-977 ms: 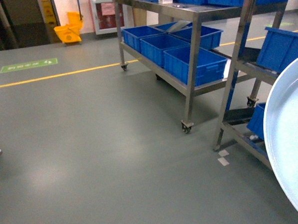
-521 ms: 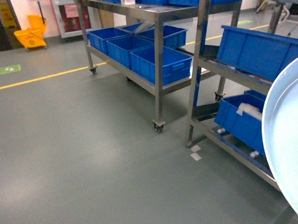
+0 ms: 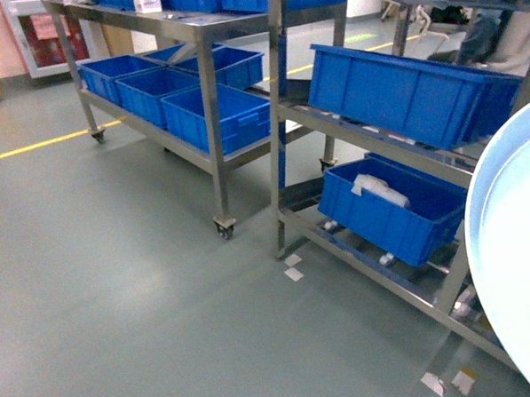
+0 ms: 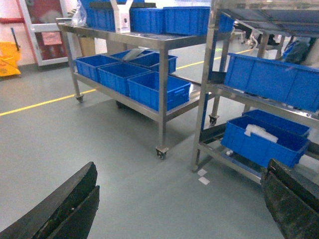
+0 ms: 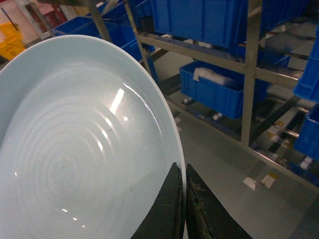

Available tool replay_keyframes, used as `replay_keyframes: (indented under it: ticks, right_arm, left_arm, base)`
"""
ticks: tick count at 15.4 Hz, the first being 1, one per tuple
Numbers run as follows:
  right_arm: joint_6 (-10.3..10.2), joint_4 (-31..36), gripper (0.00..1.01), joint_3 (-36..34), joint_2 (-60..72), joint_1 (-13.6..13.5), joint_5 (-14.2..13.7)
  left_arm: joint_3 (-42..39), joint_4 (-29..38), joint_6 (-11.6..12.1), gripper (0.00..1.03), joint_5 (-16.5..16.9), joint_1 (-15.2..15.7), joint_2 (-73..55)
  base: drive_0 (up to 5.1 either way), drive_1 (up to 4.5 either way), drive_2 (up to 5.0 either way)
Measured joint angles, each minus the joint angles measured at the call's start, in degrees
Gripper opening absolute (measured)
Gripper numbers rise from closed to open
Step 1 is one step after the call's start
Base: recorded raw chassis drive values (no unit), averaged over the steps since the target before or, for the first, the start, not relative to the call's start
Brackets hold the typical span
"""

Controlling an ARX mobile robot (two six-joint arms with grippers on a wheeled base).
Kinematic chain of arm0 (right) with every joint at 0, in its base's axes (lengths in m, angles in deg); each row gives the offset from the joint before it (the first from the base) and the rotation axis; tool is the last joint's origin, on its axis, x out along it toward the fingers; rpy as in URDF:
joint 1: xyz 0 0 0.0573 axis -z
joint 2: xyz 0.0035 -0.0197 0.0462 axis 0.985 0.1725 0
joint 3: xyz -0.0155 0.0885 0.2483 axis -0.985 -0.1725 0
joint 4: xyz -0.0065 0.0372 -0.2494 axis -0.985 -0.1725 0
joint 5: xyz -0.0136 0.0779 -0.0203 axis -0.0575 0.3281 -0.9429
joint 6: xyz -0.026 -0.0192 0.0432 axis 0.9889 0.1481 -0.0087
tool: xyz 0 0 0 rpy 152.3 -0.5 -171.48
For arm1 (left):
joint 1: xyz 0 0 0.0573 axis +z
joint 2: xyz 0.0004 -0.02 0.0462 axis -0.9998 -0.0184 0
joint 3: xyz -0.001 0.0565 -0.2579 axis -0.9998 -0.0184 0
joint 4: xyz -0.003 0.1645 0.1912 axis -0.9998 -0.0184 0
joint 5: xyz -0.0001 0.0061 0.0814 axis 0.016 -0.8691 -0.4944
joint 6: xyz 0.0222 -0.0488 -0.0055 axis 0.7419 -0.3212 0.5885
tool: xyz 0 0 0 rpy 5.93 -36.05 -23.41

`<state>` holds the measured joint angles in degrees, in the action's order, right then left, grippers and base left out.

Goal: Place blue tray on left shelf second layer neatly

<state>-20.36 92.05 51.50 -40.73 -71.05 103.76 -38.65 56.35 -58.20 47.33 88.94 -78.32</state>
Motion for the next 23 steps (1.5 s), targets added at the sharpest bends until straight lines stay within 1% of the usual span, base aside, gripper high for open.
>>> replay_keyframes:
  ticks: [8, 23]
  right_arm:
    - [-0.02, 0.02, 0.02, 0.00, 0.02, 0.00, 0.00]
    - [-0.02, -0.07, 0.02, -0.02, -0.24, 0.00, -0.02]
  left_arm:
    - [0.00, -0.02, 0.00, 0.98, 0.02, 0.00, 0.00]
    - [0.00, -0.04, 0.00, 0.98, 0.02, 0.00, 0.00]
  base:
    - [-1.6, -1.35, -1.8]
    - [-1.6, 2.64, -5.9]
